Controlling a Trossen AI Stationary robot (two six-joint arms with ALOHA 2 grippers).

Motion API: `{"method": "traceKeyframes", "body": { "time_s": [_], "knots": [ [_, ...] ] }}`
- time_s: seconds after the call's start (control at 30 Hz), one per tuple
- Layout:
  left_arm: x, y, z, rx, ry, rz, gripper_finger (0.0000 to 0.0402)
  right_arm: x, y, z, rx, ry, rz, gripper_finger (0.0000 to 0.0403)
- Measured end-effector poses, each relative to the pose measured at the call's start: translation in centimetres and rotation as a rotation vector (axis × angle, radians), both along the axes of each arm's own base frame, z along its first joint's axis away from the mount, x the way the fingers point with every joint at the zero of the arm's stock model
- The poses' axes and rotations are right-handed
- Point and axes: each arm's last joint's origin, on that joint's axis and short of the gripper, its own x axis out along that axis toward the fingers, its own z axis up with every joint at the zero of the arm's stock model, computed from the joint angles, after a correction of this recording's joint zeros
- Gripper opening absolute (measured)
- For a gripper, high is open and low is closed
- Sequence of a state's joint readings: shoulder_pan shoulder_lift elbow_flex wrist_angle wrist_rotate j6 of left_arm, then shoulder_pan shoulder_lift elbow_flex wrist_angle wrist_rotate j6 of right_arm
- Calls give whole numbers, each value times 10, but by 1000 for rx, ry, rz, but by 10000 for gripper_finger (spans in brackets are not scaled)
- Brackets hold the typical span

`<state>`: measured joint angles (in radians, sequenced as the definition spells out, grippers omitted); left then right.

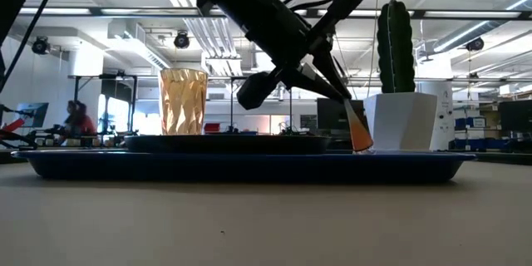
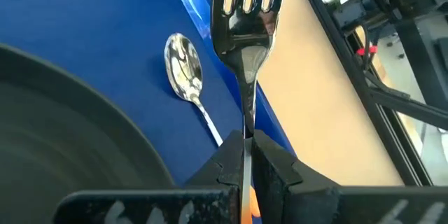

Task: Pick and place plate/cup/fork/spoon on tray
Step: Put the fork on the blue tray between the black plate and the orange spoon

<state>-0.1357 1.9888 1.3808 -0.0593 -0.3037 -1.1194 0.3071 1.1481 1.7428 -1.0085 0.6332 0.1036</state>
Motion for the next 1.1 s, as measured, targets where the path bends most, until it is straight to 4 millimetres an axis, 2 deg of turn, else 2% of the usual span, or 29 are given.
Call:
{"method": "traceKeyframes", "body": {
  "time_s": [0.37, 0.67, 1.1],
  "knots": [
    [13, -6, -26, -58, 58, -82, 0, 0, -1, 0, -6, -8, -22, 22],
    [8, -4, -24, -28, 114, -51, 0, 0, -1, 0, -4, -6, -22, 22],
    [12, 5, -21, -43, 69, -5, 0, 0, -1, 0, -10, -3, -19, 22]
  ]
}}
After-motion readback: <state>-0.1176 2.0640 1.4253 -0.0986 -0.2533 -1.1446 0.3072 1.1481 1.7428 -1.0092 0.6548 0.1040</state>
